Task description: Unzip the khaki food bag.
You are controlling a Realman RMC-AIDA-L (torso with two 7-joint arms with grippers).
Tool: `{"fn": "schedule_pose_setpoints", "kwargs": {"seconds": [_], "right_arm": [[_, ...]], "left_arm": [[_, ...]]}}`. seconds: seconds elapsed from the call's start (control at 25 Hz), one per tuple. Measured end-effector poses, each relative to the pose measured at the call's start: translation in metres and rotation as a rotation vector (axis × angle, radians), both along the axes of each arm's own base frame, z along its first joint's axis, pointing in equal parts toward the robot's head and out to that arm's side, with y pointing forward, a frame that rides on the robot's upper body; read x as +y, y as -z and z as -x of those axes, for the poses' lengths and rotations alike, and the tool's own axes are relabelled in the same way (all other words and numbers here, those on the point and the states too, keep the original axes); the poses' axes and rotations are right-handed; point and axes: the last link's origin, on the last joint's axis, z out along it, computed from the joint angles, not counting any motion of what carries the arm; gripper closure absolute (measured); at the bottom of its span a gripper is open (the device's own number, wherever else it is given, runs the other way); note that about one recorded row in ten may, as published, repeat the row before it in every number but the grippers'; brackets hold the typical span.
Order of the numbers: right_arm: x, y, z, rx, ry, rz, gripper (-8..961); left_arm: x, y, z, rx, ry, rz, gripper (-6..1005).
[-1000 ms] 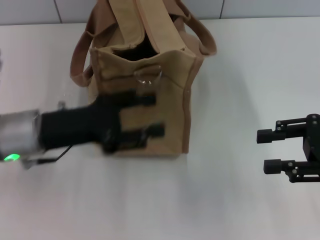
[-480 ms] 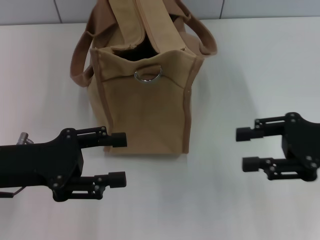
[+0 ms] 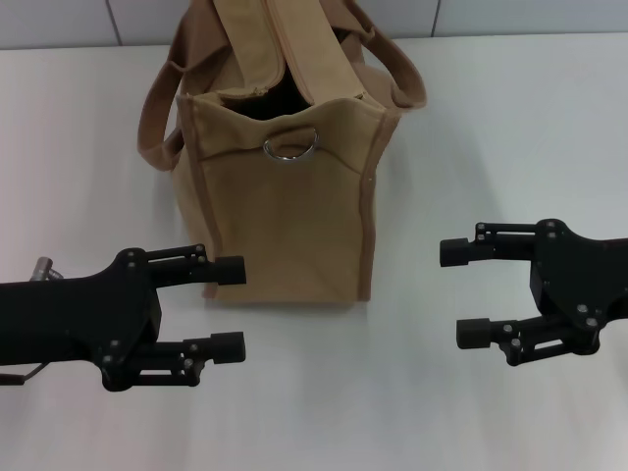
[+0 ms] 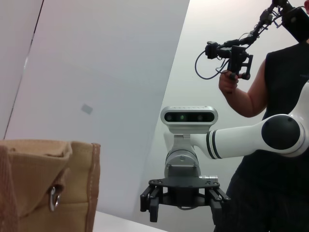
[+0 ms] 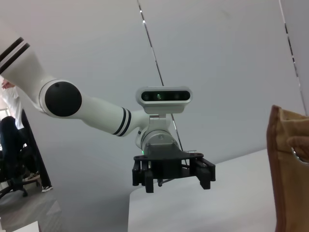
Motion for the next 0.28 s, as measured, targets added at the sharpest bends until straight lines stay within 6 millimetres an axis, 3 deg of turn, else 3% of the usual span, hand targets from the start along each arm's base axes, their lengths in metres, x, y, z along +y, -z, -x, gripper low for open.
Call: {"fn": "schedule_pose_setpoints", "kwargs": {"seconds": [0.2,0.28], "right_arm": [[-0.0007,0.0003,0.0004,0.001,-0.006,0.003,126],[-0.0009,0.0003,0.0005,0.001,-0.008,0.003,126]], "left_arm": [[0.0003,-0.0011,0.0001,-0.003,-0.003,-0.002,244],[0.0002,-0.0013,0.0,-0.005,-0.004,0.0,244]]}}
